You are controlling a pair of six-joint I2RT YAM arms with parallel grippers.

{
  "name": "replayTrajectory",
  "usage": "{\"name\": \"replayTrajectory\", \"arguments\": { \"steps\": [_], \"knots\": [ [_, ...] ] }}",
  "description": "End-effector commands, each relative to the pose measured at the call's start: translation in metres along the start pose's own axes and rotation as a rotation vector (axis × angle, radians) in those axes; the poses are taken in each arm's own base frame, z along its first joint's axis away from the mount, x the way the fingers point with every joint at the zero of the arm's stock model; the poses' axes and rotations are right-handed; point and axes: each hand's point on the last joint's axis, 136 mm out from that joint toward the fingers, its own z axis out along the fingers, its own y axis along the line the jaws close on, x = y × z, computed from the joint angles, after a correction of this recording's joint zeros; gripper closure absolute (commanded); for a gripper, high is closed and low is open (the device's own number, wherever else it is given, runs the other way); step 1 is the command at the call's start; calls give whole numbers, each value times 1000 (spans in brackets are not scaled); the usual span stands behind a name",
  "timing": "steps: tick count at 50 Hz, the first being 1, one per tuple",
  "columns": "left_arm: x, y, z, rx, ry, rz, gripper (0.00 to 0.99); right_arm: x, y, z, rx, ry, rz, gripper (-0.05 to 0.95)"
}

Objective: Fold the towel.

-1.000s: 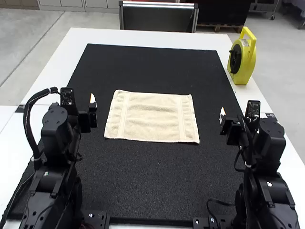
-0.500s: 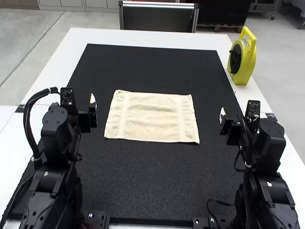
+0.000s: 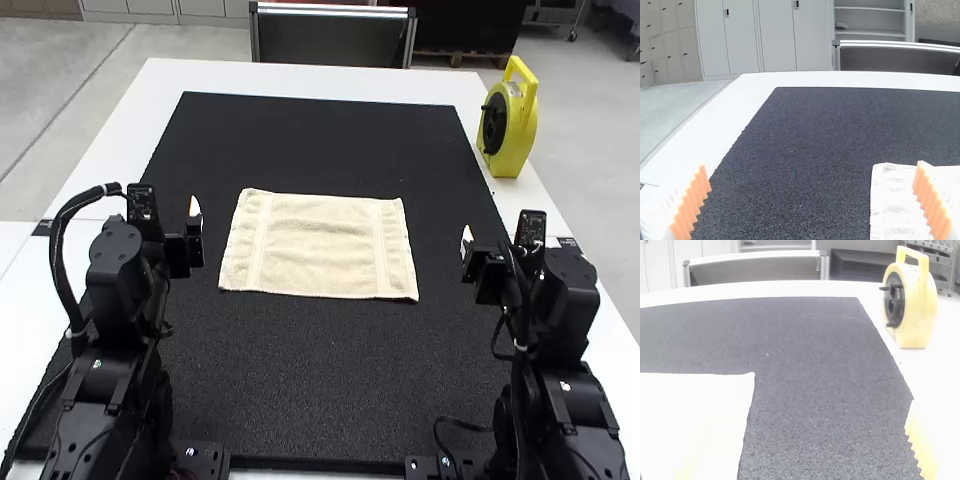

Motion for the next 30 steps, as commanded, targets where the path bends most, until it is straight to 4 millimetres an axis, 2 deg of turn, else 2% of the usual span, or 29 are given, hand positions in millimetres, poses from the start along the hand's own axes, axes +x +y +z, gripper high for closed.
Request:
{"name": "replayTrajectory", "arguments": {
  "steps": [1, 4, 14, 25, 27, 30],
  "knots": [
    [-8, 1, -1, -5, -36, 10, 36, -2, -2, 0, 8, -22, -70, -8],
    [-7, 1, -1, -3, -33, 28, 36, -3, -3, 0, 12, -23, -129, -10],
    [-9, -1, -1, 8, -41, 39, 38, -13, -2, 0, 10, -65, -82, -8],
    [-15, -2, -1, 11, -67, 69, 36, -14, 3, 0, -18, -73, -110, -8],
    [-16, -2, -1, 9, -72, 120, 36, -20, 4, -1, -16, -98, -145, -7],
    [-19, -1, -1, 4, -81, 155, 36, -18, 6, 0, -29, -93, -209, -7]
  ]
}}
